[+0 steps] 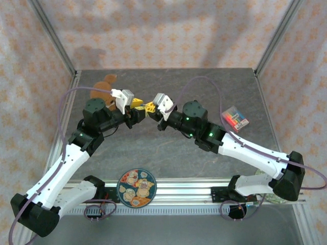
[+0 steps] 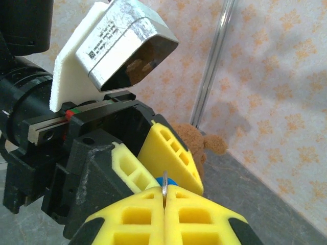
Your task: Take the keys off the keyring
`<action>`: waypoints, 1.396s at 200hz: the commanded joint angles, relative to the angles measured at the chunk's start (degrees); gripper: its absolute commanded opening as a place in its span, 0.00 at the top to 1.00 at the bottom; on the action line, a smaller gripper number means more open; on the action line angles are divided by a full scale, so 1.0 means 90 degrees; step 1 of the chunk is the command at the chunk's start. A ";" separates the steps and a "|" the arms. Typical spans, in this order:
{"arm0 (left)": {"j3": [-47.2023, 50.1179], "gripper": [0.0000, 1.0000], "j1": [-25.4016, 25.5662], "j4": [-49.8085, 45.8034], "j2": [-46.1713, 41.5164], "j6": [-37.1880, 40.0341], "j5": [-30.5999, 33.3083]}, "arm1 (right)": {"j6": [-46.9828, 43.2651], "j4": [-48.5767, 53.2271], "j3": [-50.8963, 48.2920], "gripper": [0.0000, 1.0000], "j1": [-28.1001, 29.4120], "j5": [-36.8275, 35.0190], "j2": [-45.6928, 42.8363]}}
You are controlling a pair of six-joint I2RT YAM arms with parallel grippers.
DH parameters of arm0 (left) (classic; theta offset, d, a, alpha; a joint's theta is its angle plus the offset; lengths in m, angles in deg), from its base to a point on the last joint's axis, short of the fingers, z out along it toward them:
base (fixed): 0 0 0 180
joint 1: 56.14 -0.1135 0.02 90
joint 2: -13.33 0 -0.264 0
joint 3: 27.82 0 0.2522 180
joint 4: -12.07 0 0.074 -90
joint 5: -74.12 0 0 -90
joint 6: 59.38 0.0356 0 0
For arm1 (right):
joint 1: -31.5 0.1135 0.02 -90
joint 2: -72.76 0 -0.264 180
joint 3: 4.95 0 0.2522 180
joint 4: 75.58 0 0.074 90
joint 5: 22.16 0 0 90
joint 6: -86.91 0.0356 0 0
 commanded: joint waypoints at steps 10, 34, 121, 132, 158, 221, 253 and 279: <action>0.0212 0.49 0.0178 0.0590 -0.0329 0.0144 -0.0022 | 0.0260 0.0209 -0.0120 1.00 -0.0008 -0.0016 -0.0156; 0.0438 0.41 0.0173 0.0717 -0.0539 0.0169 -0.0007 | 0.0254 0.0299 -0.0135 1.00 -0.0068 -0.0249 -0.0262; 0.0932 0.13 0.0187 0.0345 -0.1289 0.0190 0.0682 | 0.0321 0.0608 -0.0247 1.00 -0.0340 -0.0547 -0.0692; 0.0979 0.14 0.0187 0.0308 -0.1325 0.0043 0.0877 | 0.0472 0.0712 -0.0238 1.00 -0.0452 -0.0450 -0.0698; 0.0978 0.12 0.0187 0.0246 -0.1291 -0.0520 0.1387 | 0.1406 0.0795 -0.0237 1.00 -0.0911 -0.0115 -0.0685; 0.0432 0.03 0.0158 -0.0096 -0.0582 -0.1292 0.1681 | 0.2851 0.0640 -0.0202 1.00 -0.1999 0.1231 -0.0411; 0.0016 0.06 0.0112 -0.0387 -0.0190 -0.1323 0.1478 | 0.2706 0.0565 -0.0267 1.00 -0.2127 0.1630 -0.0411; -0.0339 0.11 0.0037 -0.0421 0.0150 -0.1490 0.0701 | 0.2784 0.0651 -0.0045 1.00 -0.2521 0.2982 -0.0046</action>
